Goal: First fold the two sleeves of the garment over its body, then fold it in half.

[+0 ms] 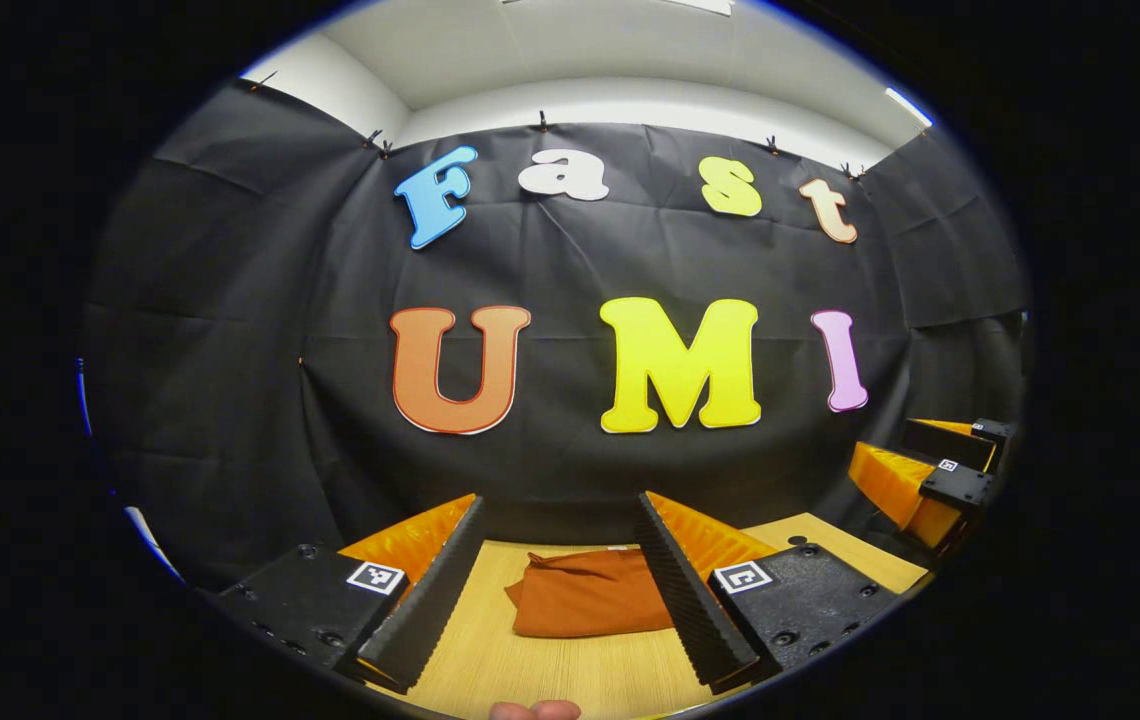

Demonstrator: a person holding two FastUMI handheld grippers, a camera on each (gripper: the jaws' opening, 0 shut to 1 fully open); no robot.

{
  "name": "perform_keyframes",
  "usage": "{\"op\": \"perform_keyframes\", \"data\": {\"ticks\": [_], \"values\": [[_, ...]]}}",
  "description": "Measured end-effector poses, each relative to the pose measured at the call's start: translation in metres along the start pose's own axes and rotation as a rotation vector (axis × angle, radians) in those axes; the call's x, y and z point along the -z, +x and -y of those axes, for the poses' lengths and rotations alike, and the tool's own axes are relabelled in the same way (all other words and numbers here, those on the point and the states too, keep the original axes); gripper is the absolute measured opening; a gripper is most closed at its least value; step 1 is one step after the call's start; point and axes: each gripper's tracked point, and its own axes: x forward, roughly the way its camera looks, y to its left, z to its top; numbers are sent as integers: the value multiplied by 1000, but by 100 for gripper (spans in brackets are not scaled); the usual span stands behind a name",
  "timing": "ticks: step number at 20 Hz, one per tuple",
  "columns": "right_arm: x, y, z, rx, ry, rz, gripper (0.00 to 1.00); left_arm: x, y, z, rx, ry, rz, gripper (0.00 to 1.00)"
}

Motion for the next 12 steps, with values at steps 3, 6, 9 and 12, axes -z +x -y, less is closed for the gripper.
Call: {"op": "perform_keyframes", "data": {"ticks": [3,6,9,12], "values": [[0,0,0,1,5,-4,96,1,0,1,0,3,-1,96],[1,1,0,-2,1,-3,96,0,-2,0,-4,-1,-2,96],[-1,0,-1,-5,-1,1,96,-1,-2,-2,-9,0,2,100],[1,0,-3,-9,-1,-2,96,-2,-3,-2,-10,0,3,96]]}}
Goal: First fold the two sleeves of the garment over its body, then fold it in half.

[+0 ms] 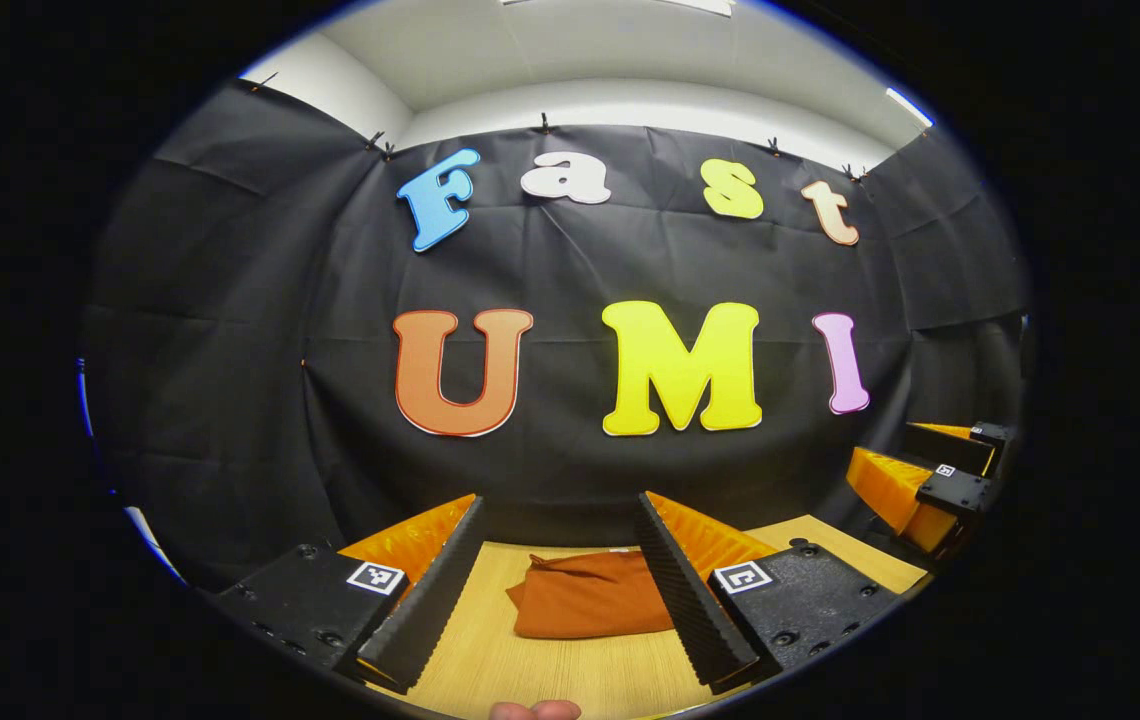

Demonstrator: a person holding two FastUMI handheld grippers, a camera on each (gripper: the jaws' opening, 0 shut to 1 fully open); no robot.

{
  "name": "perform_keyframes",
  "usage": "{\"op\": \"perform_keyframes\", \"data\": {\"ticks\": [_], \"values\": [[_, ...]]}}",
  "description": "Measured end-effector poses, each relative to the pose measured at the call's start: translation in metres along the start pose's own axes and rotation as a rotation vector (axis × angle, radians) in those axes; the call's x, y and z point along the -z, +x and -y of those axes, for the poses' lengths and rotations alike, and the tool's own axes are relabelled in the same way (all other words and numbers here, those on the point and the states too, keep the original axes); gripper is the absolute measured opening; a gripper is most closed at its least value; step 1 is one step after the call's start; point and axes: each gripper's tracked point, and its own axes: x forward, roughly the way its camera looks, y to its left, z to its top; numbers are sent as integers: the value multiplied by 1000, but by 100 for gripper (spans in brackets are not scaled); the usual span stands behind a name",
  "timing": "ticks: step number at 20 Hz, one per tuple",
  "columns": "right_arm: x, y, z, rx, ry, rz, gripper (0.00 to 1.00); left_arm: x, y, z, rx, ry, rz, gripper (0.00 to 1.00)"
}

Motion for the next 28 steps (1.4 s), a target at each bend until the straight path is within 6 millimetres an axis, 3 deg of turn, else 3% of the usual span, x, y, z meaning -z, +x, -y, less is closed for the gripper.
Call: {"op": "perform_keyframes", "data": {"ticks": [4,5,6,13,14,16,28], "values": [[1,0,0,-1,-2,-1,96,0,-2,0,-2,2,1,96],[0,0,0,-1,-2,0,96,0,-2,0,-2,4,2,100],[0,0,-2,-2,-2,2,96,-1,-1,-1,-3,5,4,96],[-2,2,-2,-7,-7,15,96,-4,-1,0,-4,8,12,96],[-3,2,-3,-10,-6,18,96,-5,0,0,-4,10,15,100],[-5,3,-2,-13,-8,25,96,-7,1,0,-3,16,18,96],[-9,7,-28,-68,-15,32,96,-15,-2,-7,-18,34,39,96]]}}
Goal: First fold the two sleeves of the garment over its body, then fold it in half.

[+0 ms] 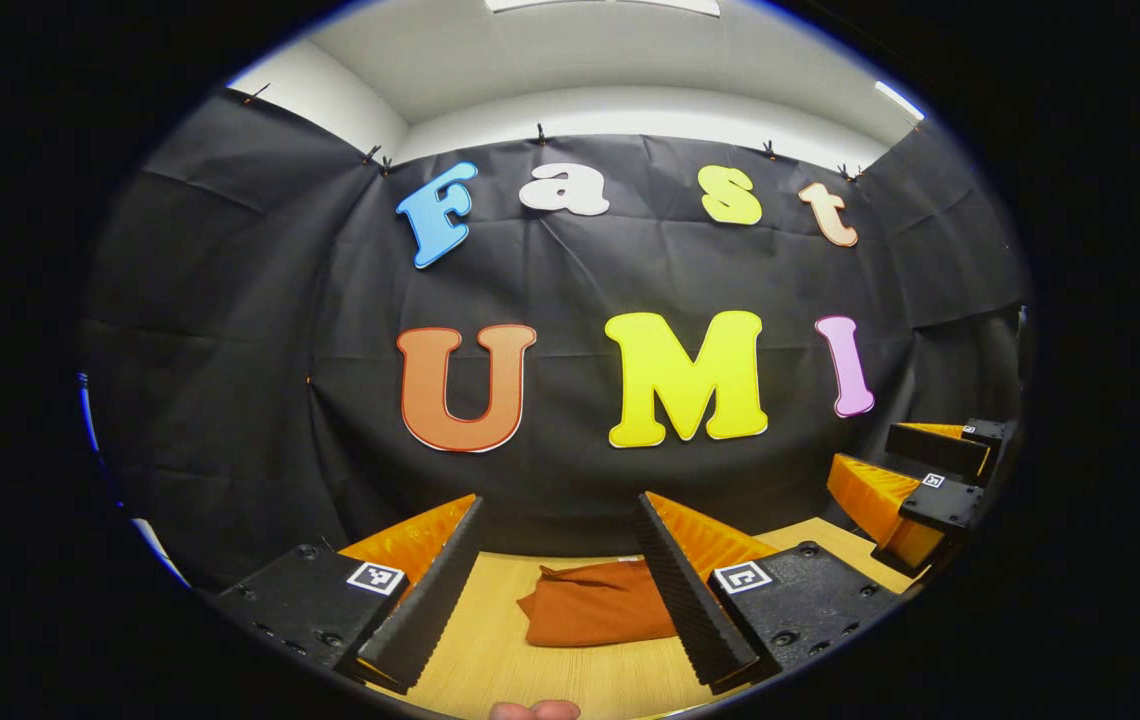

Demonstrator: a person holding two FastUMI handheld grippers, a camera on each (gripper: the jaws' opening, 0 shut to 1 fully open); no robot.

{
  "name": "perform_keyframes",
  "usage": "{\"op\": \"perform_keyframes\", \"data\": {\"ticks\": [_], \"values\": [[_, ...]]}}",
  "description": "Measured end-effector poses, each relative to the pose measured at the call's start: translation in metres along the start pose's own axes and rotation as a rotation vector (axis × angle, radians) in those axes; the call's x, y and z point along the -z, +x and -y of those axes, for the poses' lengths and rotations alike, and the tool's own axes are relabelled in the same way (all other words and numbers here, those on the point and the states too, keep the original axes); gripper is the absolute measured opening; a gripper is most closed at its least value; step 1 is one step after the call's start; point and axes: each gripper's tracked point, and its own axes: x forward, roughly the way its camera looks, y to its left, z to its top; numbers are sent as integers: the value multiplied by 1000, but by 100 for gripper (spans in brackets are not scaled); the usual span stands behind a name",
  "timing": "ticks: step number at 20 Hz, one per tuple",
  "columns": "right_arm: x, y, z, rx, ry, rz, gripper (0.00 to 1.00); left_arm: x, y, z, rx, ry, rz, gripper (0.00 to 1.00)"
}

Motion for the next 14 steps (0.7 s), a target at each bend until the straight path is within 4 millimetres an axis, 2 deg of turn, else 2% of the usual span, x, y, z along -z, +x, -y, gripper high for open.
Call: {"op": "perform_keyframes", "data": {"ticks": [2,3,4,5,9,13,14], "values": [[-1,1,-3,-4,5,3,93,2,-1,-1,0,2,-2,96],[-1,1,-3,-3,3,4,96,3,-1,-2,0,4,-4,96],[0,1,-4,-3,3,4,93,4,-1,-3,1,4,-6,96],[0,1,-4,-1,4,3,96,4,-1,-3,1,4,-8,96],[2,0,-5,5,7,-11,96,9,-3,-6,8,-4,-19,96],[7,-3,-11,-6,-3,-26,96,23,-5,-5,31,-46,-52,96],[12,-4,-10,-8,9,-38,93,31,-5,-2,48,-78,-75,96]]}}
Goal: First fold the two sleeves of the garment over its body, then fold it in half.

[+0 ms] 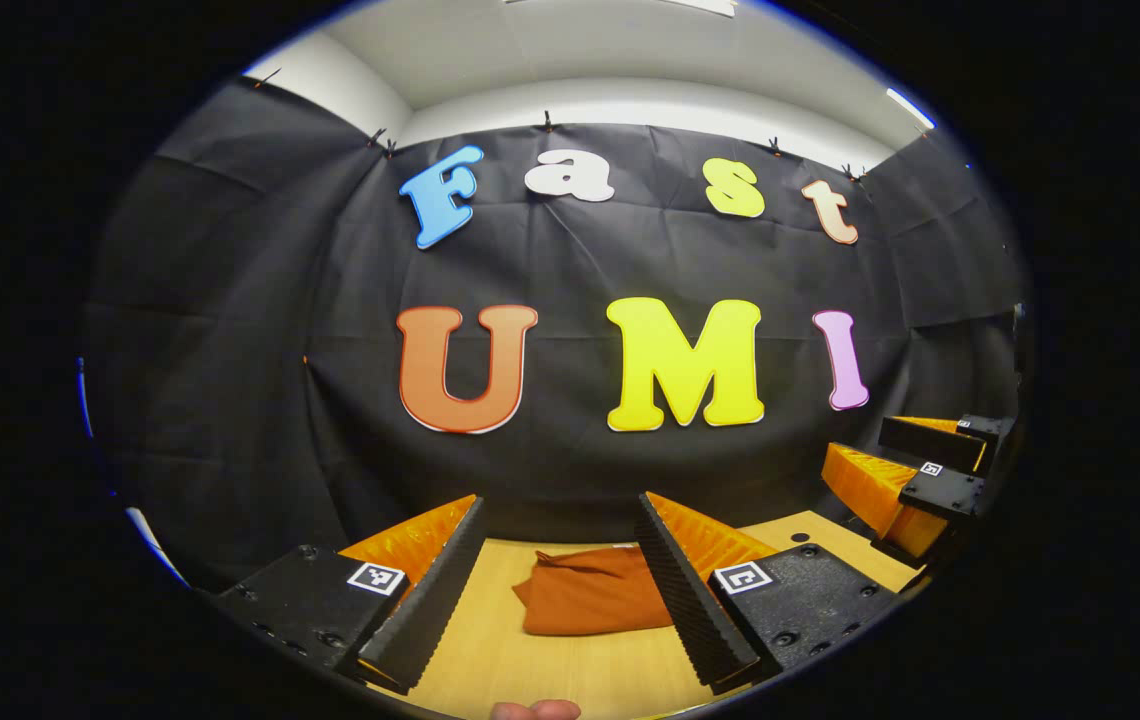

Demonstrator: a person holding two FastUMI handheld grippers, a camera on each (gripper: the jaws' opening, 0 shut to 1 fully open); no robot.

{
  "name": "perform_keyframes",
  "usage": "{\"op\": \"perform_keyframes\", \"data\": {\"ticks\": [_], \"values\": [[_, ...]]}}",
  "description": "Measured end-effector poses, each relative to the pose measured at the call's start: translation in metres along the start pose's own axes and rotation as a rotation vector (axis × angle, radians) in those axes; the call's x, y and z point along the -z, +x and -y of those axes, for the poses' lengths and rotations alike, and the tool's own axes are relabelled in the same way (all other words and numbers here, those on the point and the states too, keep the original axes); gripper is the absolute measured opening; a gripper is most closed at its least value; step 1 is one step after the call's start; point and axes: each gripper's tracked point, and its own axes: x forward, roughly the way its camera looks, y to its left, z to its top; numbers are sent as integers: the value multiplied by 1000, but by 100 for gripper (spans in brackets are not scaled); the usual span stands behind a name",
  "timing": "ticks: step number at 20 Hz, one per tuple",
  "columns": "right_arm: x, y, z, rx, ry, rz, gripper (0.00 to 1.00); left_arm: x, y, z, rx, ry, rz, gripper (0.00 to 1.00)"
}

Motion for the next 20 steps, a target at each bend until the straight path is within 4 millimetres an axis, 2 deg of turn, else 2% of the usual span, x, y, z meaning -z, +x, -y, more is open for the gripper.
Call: {"op": "perform_keyframes", "data": {"ticks": [2,3,4,6,7,8,9,11,13,15,17,18,19,20], "values": [[12,-3,17,10,38,-49,94,13,-1,6,27,-70,-44,96],[10,-4,31,17,57,-58,95,4,-3,4,21,-94,-24,100],[2,-3,49,28,58,-49,95,-15,-7,4,11,-93,36,97],[-26,-6,103,65,22,10,95,-67,-7,10,-9,-59,175,100],[-39,-8,137,96,1,42,95,-80,-4,21,-21,-42,208,97],[-46,-14,174,129,-3,72,96,-74,-2,39,-46,-29,200,97],[-49,-20,208,146,2,103,95,-64,3,67,-39,-32,177,97],[-39,-36,281,174,-6,134,95,-31,7,153,33,-77,108,98],[-12,-49,361,211,-5,128,95,3,6,241,94,-139,83,98],[29,-67,419,202,-3,82,95,57,0,323,113,-210,12,98],[78,-90,460,153,-22,8,96,111,-15,390,117,-272,-89,98],[101,-100,479,150,-28,-27,97,127,-21,417,123,-283,-113,98],[120,-112,493,151,-23,-61,97,141,-25,436,104,-264,-126,98],[141,-124,504,145,-8,-91,96,154,-31,447,76,-237,-145,98]]}}
